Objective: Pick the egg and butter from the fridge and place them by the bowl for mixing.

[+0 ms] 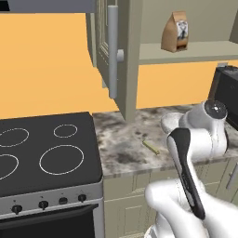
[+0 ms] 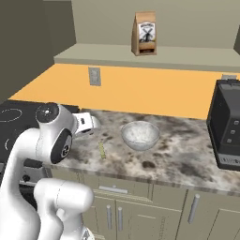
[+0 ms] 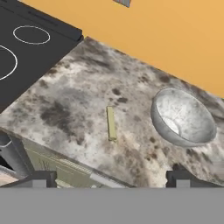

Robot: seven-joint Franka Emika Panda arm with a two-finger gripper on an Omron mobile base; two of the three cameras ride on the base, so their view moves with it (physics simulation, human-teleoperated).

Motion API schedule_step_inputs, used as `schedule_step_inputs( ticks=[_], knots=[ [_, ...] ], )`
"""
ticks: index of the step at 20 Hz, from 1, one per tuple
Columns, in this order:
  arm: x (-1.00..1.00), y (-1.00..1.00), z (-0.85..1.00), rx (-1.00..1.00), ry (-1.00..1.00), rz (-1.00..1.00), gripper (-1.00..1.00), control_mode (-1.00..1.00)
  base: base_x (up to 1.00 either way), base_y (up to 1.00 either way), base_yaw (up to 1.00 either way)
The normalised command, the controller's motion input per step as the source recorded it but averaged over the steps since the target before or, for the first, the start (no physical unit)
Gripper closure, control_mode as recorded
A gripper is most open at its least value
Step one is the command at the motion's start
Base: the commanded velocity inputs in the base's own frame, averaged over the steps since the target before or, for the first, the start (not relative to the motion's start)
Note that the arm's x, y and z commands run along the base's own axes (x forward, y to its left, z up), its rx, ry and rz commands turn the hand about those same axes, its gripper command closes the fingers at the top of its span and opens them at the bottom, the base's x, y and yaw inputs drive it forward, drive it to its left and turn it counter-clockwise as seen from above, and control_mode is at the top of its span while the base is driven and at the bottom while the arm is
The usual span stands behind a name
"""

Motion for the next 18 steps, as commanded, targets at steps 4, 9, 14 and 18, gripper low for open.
schedule_step_inputs(
  ticks=[4, 9, 14, 18],
  knots=[
    [-1.00, -0.03, 1.00, 0.04, -0.11, -0.12, -1.00, -1.00, 0.00, 0.00, 0.00],
    [-0.91, -0.04, 0.84, 0.00, -0.53, -0.13, -1.00, -1.00, 0.00, 0.00, 0.00],
    [-0.33, 0.00, 0.30, 0.02, -0.34, -0.07, -1.00, -1.00, 0.00, 0.00, 0.00],
    [-0.45, 0.00, -0.06, 0.00, 0.00, 0.02, -1.00, -1.00, 0.00, 0.00, 0.00]
  ],
)
